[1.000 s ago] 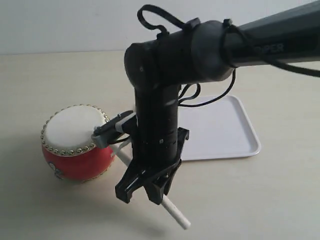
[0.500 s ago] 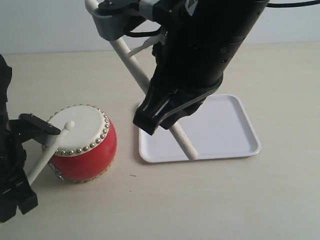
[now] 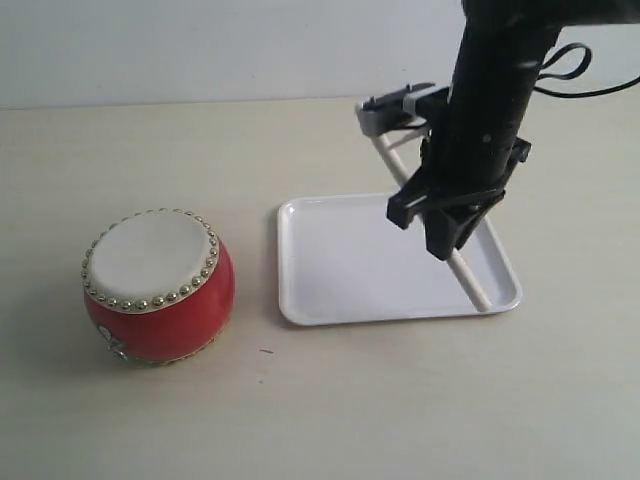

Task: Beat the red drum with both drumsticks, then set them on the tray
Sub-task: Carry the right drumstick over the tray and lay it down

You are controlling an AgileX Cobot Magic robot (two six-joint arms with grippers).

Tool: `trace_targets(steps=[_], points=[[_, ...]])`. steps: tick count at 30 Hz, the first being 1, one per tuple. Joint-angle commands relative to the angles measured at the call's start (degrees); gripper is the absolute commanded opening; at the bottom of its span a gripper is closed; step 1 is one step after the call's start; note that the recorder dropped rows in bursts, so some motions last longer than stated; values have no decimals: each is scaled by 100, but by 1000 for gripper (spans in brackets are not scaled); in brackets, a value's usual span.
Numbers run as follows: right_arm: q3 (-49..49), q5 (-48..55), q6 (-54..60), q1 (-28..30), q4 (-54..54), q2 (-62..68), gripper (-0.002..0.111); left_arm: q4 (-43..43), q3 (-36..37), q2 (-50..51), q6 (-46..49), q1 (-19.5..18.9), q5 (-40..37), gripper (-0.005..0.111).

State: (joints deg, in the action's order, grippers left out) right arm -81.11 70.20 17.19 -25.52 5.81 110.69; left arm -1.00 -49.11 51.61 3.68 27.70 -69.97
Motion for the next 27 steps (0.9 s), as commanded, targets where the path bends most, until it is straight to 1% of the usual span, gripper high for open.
trace_targets(steps=[1, 4, 5, 7, 10, 18, 22, 27], points=[[-488, -24, 909, 22, -1116, 396, 0, -21, -26, -669, -135, 28, 1, 0], [-842, -24, 1586, 22, -1647, 471, 0, -21, -26, -919, -271, 28, 1, 0], [-904, -55, 1788, 22, -1658, 471, 0, -21, -26, -965, -284, 28, 1, 0], [-916, -462, 2226, 22, -1555, 484, 0, -21, -26, -1054, -368, 28, 1, 0], [-916, -527, 2668, 22, -1390, 609, 0, -44, -26, -1182, -429, 28, 1, 0], [-916, -423, 2682, 22, -1365, 993, 0, -28, -26, -1230, -415, 28, 1, 0], [-916, -554, 2767, 22, -1352, 1031, 0, -19, -26, -1230, -415, 28, 1, 0], [-916, -567, 2519, 22, -1034, 1031, 0, -19, -26, -1230, -415, 28, 1, 0]])
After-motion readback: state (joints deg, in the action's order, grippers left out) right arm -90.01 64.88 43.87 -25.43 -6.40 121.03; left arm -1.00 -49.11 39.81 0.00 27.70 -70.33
